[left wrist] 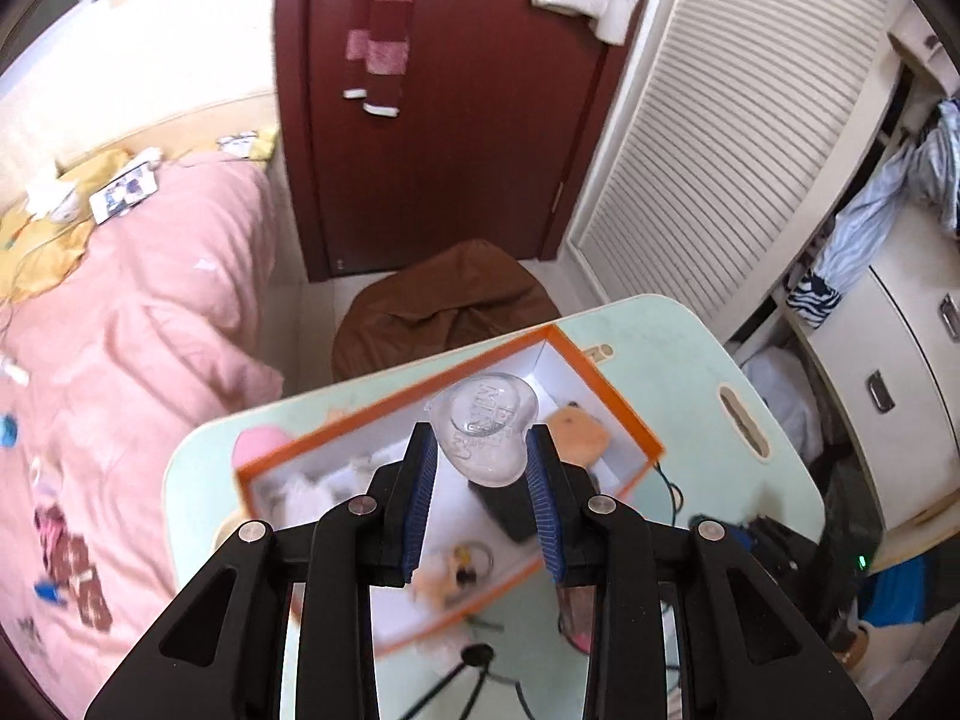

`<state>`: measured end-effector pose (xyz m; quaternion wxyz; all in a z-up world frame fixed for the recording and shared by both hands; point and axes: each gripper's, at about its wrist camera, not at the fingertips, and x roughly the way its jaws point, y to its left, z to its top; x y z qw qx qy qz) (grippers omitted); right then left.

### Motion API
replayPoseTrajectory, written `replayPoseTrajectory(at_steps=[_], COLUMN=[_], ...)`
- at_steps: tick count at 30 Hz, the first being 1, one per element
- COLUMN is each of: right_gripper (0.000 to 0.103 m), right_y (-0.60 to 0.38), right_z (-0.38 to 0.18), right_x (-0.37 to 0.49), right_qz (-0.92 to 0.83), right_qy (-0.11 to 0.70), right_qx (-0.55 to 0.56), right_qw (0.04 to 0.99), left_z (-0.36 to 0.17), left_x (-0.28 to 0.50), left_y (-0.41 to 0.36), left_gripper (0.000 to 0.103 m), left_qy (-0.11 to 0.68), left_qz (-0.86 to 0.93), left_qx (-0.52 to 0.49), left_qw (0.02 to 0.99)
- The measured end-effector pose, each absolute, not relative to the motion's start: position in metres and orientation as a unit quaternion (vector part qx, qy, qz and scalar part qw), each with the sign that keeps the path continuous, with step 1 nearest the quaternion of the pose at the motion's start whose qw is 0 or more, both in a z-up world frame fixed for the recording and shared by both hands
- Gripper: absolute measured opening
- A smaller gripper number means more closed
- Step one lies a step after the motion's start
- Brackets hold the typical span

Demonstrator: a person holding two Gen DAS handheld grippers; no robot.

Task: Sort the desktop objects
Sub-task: 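Set the clear cup on the table beside the bubble wrap, open left gripper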

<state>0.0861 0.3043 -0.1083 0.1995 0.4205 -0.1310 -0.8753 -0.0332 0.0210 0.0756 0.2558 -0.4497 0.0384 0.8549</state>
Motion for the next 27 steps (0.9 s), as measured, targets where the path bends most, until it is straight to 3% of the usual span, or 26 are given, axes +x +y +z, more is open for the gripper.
replayPoseTrajectory(at_steps=[12, 15, 21, 24, 27], right_gripper=[0.082, 0.082, 0.082, 0.082, 0.082], right_y=[0.302, 0.301, 0.300, 0.300, 0.294], right_z=[-0.108, -0.108, -0.109, -0.109, -0.106], right_x=[0.086, 0.086, 0.086, 0.087, 0.088], right_qz=[-0.878, -0.879, -0.880, -0.881, -0.881], right_qy=[-0.127, -0.124, -0.119, -0.117, -0.118], right_qx=[0.417, 0.417, 0.415, 0.415, 0.414], right_qw=[0.197, 0.197, 0.196, 0.197, 0.194], left_z=[-0.017, -0.037, -0.042, -0.041, -0.040], left_x=[0.027, 0.035, 0.041, 0.045, 0.053], left_y=[-0.030, -0.035, -0.034, -0.031, -0.028], left_gripper=[0.032, 0.022, 0.022, 0.032, 0.060], left_qy=[-0.044, -0.055, -0.056, -0.048, -0.031], left_qz=[0.840, 0.837, 0.841, 0.845, 0.856], left_qx=[-0.502, -0.510, -0.501, -0.495, -0.479], left_qw=[0.201, 0.191, 0.197, 0.197, 0.193])
